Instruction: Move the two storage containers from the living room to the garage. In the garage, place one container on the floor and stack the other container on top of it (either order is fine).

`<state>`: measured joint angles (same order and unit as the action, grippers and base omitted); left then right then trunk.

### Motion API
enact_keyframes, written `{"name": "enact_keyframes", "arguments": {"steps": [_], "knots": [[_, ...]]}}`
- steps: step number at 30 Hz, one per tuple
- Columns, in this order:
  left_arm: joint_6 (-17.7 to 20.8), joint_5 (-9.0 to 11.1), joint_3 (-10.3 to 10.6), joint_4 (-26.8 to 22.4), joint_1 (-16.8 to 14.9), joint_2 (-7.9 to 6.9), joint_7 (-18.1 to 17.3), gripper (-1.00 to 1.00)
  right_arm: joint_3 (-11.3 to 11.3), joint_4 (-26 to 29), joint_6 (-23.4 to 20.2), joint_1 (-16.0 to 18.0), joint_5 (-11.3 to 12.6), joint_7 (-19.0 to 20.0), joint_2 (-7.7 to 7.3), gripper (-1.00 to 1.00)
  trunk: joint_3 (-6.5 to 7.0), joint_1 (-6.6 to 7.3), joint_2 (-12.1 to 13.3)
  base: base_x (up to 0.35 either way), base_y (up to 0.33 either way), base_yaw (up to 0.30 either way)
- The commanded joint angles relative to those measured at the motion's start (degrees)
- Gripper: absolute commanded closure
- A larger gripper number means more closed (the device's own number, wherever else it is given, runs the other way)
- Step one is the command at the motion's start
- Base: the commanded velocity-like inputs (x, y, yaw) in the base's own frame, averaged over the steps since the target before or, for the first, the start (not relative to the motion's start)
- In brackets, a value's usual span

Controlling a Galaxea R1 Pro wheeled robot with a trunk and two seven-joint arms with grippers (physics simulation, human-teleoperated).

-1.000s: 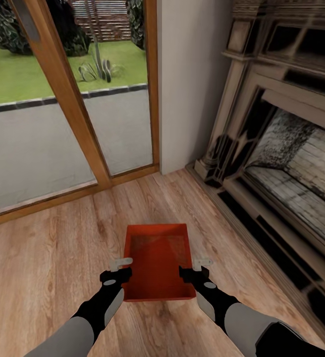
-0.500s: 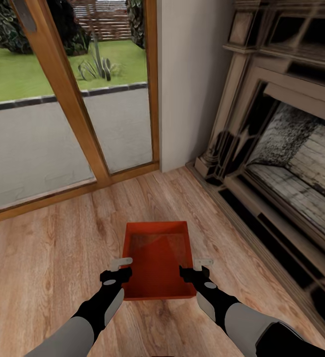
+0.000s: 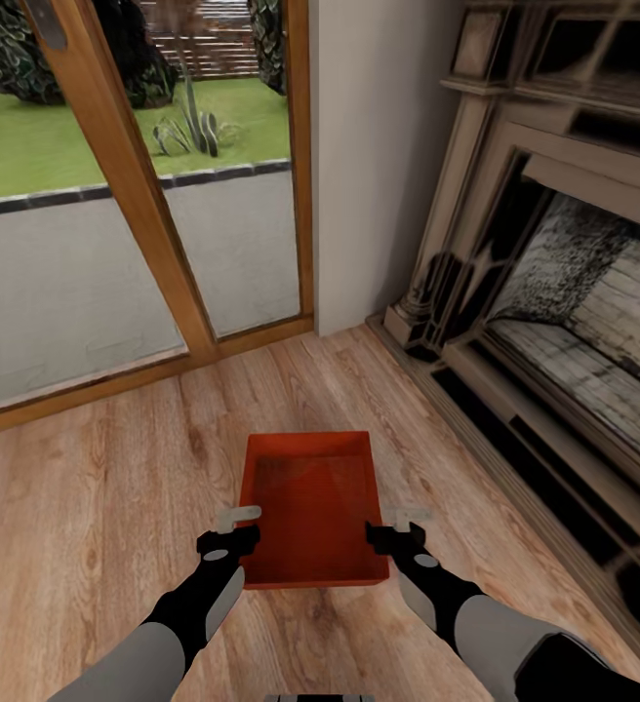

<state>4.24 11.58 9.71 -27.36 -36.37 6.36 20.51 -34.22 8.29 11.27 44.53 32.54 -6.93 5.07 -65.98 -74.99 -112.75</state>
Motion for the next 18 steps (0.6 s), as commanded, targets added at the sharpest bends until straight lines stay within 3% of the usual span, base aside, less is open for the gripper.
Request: {"name": "enact_keyframes", "arguments": {"steps": [1,18], "knots": [[0.3,0.5,0.5,-0.1,0.0,-0.07,0.5,-1.00,-0.5,0.0,0.1,0.0,0.4,-0.3,-0.08,-1.00,-0.03,0.01,0.0,0.000,0.000,0.000],[0.3,0.5,0.5,-0.2,0.0,-0.03,0.5,-1.00,-1.3,0.0,0.0,0.0,0.3,-0.2,0.20,-1.00,-0.03,0.01,0.0,0.000,0.000,0.000]]}}
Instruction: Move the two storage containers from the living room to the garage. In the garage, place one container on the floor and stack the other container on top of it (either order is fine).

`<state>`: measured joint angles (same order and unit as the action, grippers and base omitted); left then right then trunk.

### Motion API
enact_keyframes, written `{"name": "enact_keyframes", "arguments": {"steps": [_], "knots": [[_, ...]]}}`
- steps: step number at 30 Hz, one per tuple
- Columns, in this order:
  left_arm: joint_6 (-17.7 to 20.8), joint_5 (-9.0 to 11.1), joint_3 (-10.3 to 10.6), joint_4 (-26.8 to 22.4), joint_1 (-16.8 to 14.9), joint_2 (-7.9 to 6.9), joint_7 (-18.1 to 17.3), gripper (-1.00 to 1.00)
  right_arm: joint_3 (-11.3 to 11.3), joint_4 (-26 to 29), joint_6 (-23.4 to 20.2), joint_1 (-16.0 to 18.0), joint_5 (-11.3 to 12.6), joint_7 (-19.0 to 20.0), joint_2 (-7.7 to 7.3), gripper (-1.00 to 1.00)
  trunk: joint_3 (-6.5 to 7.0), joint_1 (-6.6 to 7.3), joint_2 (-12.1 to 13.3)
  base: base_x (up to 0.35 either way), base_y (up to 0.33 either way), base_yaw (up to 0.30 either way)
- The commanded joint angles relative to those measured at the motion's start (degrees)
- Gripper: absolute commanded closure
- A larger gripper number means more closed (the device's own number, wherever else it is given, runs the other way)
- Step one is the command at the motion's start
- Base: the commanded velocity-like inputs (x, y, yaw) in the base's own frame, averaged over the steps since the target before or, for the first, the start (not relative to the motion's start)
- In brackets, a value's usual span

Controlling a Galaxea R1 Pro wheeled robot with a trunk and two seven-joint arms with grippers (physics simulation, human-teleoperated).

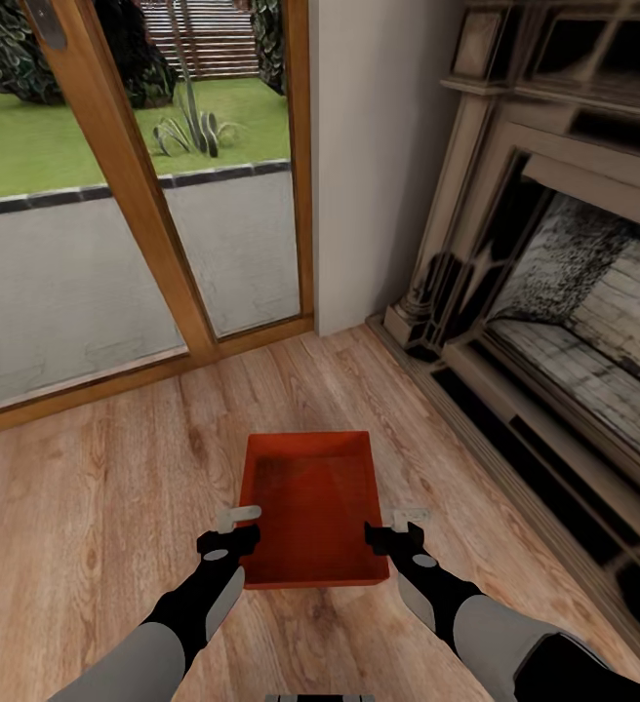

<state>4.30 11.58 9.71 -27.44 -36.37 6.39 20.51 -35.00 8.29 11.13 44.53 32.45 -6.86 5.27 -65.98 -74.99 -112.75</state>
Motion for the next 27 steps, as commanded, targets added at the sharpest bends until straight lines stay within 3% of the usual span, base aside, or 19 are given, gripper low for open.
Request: {"name": "enact_keyframes", "arguments": {"steps": [1,27], "knots": [[0.3,0.5,0.5,-0.2,0.0,-0.07,0.5,-1.00,-0.5,0.0,0.1,0.0,0.4,-0.3,0.01,-1.00,-0.03,0.01,0.0,0.000,0.000,0.000],[0.2,0.9,0.2,-0.3,0.0,-0.11,0.6,-1.00,-0.5,0.0,0.0,0.0,0.4,-0.3,0.02,-1.00,-0.39,-0.43,-0.8,0.000,0.000,0.000]]}}
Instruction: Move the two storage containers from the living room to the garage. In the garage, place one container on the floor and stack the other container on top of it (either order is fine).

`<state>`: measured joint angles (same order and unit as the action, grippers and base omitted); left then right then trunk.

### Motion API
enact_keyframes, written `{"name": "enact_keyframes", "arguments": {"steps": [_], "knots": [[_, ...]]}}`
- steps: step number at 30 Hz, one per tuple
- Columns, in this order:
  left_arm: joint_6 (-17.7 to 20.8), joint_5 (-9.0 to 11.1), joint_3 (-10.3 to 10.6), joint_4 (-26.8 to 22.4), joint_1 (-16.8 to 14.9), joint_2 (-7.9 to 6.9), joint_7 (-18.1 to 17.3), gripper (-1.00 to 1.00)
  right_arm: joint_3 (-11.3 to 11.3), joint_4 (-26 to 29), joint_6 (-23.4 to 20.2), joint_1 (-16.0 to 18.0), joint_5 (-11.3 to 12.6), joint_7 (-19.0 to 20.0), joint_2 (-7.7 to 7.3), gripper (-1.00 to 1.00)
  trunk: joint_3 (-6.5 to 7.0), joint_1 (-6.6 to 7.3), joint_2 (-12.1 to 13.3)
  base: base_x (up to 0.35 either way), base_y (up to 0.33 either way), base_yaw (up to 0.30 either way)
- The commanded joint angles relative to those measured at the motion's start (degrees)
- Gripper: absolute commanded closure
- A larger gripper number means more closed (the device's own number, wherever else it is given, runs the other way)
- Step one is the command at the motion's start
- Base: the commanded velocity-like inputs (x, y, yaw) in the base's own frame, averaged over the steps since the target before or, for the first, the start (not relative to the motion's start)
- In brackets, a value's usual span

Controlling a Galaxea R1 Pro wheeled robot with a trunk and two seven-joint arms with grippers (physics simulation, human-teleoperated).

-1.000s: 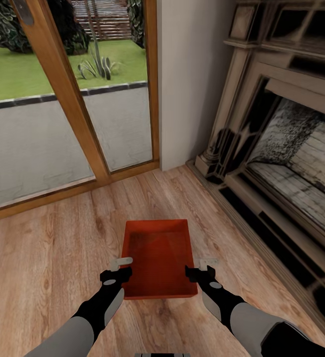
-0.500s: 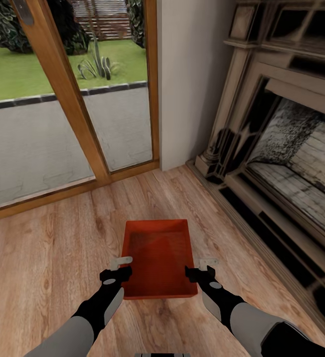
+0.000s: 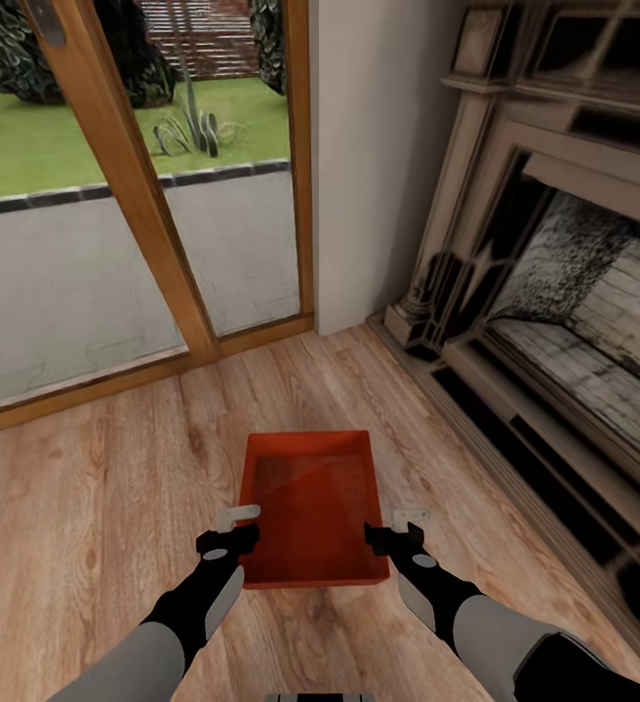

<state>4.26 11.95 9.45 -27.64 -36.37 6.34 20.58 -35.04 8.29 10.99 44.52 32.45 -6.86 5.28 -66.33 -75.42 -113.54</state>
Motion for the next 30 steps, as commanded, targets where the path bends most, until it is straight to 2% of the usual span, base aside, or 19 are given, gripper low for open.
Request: {"name": "enact_keyframes", "arguments": {"steps": [1,3,12,24,30], "knots": [[0.3,0.5,0.5,-0.1,0.0,-0.07,0.5,-1.00,-0.5,0.0,0.2,0.0,0.4,-0.3,0.00,-1.00,-0.22,-0.22,-0.4,0.000,0.000,0.000],[0.3,0.5,0.5,-0.1,0.0,-0.08,0.5,-1.00,-0.5,0.0,0.2,0.0,0.4,-0.3,0.00,-1.00,-0.58,-0.66,-1.2,0.000,0.000,0.000],[0.3,0.5,0.4,-0.1,0.0,-0.11,0.5,-1.00,-0.5,0.0,0.2,0.0,0.4,-0.3,0.06,-1.00,-0.58,-0.66,-1.2,0.000,0.000,0.000],[0.3,0.5,0.4,0.0,0.0,-0.83,0.5,-1.00,-0.6,0.0,0.3,0.0,0.3,-0.3,0.03,-1.00,-0.58,-0.66,-1.2,0.002,0.000,0.000],[0.3,0.5,0.3,-0.1,0.0,-1.48,0.4,-1.00,-0.6,0.0,0.3,0.0,0.3,-0.3,0.07,-1.00,-0.58,-0.66,-1.2,0.138,0.000,0.000]]}}
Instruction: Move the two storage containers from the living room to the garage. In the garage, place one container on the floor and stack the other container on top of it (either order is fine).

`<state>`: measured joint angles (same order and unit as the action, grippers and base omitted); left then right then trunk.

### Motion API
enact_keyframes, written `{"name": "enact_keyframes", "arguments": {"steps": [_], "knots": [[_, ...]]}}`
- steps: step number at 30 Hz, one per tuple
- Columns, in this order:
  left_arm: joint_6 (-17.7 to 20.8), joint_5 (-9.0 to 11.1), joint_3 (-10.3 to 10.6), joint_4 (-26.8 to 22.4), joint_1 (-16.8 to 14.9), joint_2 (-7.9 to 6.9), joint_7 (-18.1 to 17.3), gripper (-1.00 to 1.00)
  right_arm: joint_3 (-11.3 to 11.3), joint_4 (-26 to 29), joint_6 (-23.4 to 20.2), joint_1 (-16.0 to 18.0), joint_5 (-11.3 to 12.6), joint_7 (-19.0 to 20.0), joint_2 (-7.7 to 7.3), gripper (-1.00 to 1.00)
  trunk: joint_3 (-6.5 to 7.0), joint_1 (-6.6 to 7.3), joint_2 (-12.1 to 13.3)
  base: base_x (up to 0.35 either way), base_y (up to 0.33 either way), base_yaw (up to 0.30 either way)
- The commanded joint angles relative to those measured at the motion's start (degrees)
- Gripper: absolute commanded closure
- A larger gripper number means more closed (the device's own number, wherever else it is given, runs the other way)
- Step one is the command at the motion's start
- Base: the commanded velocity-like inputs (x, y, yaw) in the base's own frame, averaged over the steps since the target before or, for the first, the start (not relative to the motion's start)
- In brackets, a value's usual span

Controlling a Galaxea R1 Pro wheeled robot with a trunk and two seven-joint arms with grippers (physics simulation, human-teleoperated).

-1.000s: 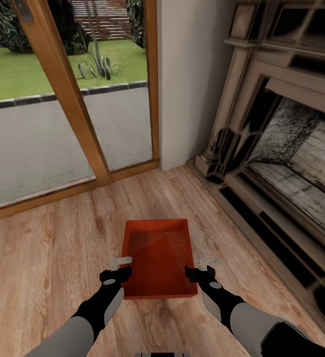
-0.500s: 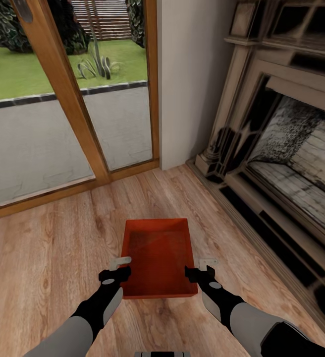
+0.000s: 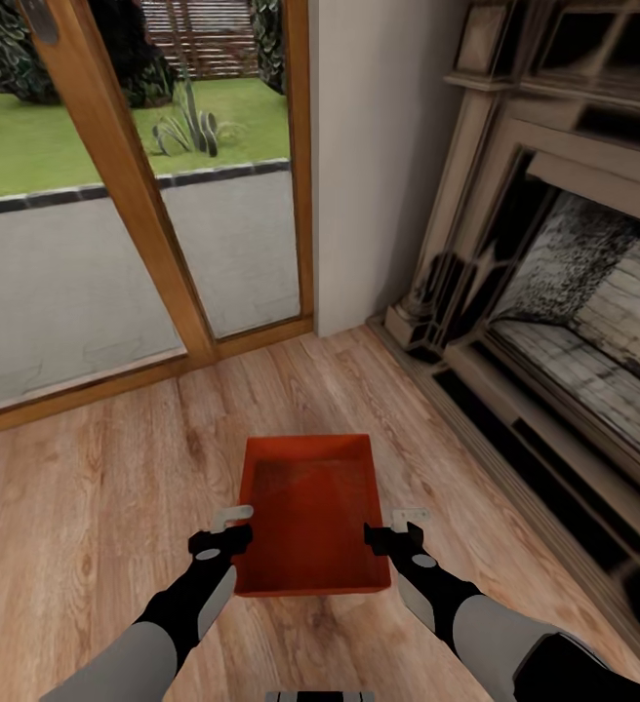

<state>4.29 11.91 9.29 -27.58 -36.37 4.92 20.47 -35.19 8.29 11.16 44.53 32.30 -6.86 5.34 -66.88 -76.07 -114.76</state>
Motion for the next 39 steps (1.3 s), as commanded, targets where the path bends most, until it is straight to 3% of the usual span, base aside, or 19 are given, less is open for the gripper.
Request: {"name": "enact_keyframes", "arguments": {"steps": [1,29,34,39], "knots": [[0.3,0.6,0.5,-0.1,0.0,-0.16,0.5,-1.00,-0.5,0.0,0.2,0.0,0.4,-0.3,0.01,-1.00,-0.04,-0.01,0.0,0.199,0.000,0.000],[0.4,0.2,1.0,0.5,0.0,-0.53,-0.9,-1.00,-0.7,0.0,0.2,0.0,0.3,-0.2,-0.10,-1.00,-0.04,-0.01,0.0,0.018,0.000,0.000],[0.3,0.1,1.1,0.5,0.0,-0.63,-4.5,-1.00,-0.8,0.0,0.2,0.0,0.2,-0.2,-0.10,-1.00,-0.04,-0.01,0.0,0.000,0.000,0.000],[0.2,0.0,1.1,0.5,0.0,-0.69,-5.6,-1.00,-0.7,-0.1,0.1,0.0,0.2,-0.2,-0.01,-1.00,-0.04,-0.01,0.0,0.000,0.000,0.000]]}}
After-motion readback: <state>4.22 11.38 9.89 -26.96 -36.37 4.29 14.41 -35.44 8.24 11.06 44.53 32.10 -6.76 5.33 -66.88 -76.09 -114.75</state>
